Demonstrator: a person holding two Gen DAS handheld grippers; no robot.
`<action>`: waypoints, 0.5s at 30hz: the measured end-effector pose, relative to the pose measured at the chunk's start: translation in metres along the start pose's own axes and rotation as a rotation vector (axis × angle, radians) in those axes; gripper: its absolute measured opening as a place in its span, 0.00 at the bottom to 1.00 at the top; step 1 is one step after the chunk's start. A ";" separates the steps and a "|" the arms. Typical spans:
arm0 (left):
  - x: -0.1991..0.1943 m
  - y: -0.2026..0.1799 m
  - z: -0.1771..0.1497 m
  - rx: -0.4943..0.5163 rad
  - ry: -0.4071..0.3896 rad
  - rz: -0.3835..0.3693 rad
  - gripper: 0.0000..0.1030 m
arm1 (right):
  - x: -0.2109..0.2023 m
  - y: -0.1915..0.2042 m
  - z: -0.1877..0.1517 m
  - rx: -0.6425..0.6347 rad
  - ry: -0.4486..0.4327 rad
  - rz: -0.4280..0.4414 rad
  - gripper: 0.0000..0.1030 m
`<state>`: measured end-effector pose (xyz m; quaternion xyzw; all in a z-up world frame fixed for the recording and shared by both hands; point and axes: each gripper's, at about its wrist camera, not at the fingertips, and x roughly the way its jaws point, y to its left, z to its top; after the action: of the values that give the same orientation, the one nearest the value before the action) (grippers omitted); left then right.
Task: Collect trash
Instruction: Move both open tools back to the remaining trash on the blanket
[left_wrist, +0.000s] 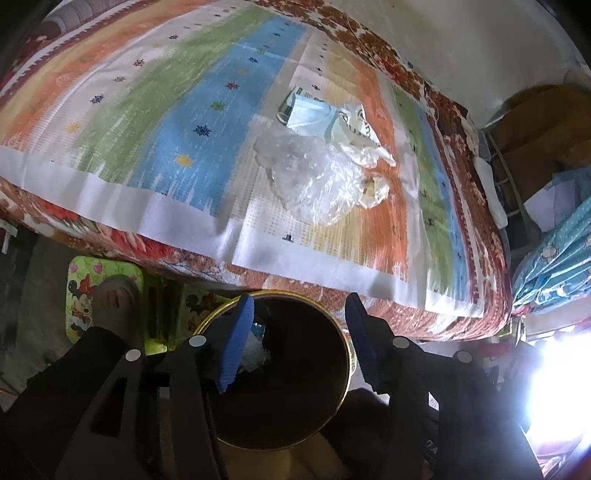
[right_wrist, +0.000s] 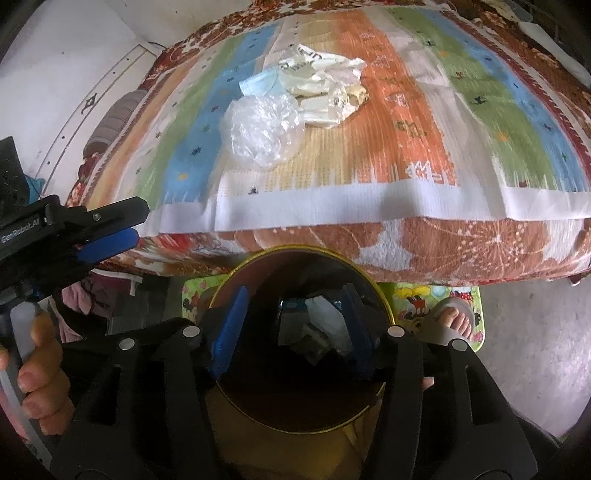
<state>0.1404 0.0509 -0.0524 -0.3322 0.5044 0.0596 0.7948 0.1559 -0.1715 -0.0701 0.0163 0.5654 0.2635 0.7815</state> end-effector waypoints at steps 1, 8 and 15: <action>-0.001 0.001 0.002 -0.003 -0.005 0.000 0.55 | -0.001 0.000 0.002 -0.001 -0.006 0.000 0.51; -0.001 0.004 0.015 -0.037 -0.028 0.005 0.64 | -0.012 -0.003 0.017 0.025 -0.043 0.041 0.58; -0.005 0.003 0.027 -0.038 -0.069 0.025 0.82 | -0.021 -0.006 0.034 0.034 -0.073 0.060 0.66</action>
<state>0.1571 0.0702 -0.0418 -0.3387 0.4794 0.0907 0.8045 0.1841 -0.1768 -0.0413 0.0560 0.5400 0.2765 0.7930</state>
